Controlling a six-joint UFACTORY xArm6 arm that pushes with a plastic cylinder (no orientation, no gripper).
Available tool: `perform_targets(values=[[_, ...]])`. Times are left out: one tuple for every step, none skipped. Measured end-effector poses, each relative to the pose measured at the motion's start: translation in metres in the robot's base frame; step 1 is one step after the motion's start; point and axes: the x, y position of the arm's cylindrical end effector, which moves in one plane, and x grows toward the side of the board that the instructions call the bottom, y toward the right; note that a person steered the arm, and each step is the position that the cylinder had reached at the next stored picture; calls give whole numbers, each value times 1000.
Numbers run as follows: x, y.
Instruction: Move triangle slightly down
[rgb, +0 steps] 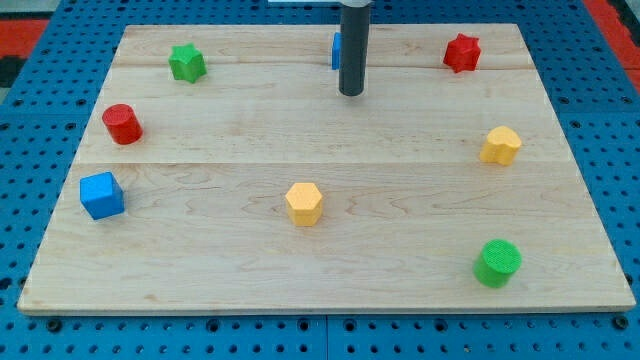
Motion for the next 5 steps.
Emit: perform_targets(values=[[3, -9], [-28, 41], [-60, 84], [-113, 31], [-68, -80]])
